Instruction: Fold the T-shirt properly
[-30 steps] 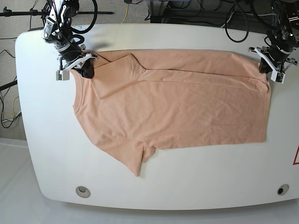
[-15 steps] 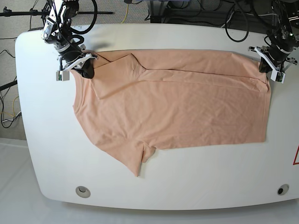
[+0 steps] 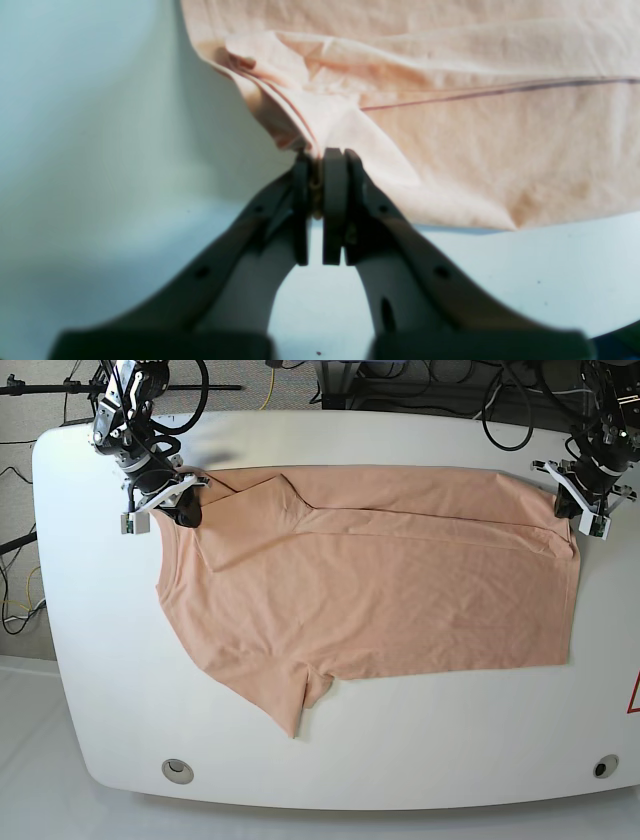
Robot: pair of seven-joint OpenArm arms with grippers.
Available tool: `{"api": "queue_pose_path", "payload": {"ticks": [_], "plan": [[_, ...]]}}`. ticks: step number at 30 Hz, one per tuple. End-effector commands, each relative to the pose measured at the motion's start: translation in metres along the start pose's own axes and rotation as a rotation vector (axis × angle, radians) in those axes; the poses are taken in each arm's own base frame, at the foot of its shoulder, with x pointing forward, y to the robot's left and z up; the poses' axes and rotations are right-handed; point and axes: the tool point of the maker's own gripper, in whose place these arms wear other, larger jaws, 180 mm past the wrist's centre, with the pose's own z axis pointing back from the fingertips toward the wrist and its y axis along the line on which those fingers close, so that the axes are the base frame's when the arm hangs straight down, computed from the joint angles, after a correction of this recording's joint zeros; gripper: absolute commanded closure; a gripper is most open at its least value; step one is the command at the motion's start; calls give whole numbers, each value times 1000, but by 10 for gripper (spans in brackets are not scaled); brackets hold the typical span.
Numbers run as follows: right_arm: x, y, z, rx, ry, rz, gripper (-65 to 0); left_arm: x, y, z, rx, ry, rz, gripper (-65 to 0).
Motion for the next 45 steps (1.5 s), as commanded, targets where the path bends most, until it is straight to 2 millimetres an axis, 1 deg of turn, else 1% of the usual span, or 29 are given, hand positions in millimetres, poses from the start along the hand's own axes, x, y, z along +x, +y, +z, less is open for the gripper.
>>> {"api": "queue_pose_path", "payload": {"ticks": [1,5,9,13,19,21,31,33,37,43,45], "plan": [[2,-4,5,-13,-10,5,0,10,5,4,6,-30,-24,-6],[4,-5,7,-17,-16,6,0,10,5,4,8,-29,-23,-5],[13,-12,12,-40,-50,0,0,7,5,4,12,-23,-13,-7],[17,-15,15,-51,-66,-1,0,6,5,4,12,-22,-11,-7],[16,-17,16,-57,-66,-6,0,6,5,4,13,-22,-11,-8],[12,-9,9,-23,-50,1,-1,5,4,3,9,-18,-13,-10],[19,-8,7,-14,-48,31,-2,4,3,4,9,-18,-4,-10],[22,-9,7,-12,-46,38,0,7,5,3,14,-30,-6,-5],[24,-8,6,-9,-48,45,0,7,5,3,14,-28,-6,-4],[25,-5,5,-3,-51,44,0,6,7,3,16,-26,-4,-5],[21,-10,8,-18,-42,40,-3,4,7,3,14,-22,-1,-3]]}}
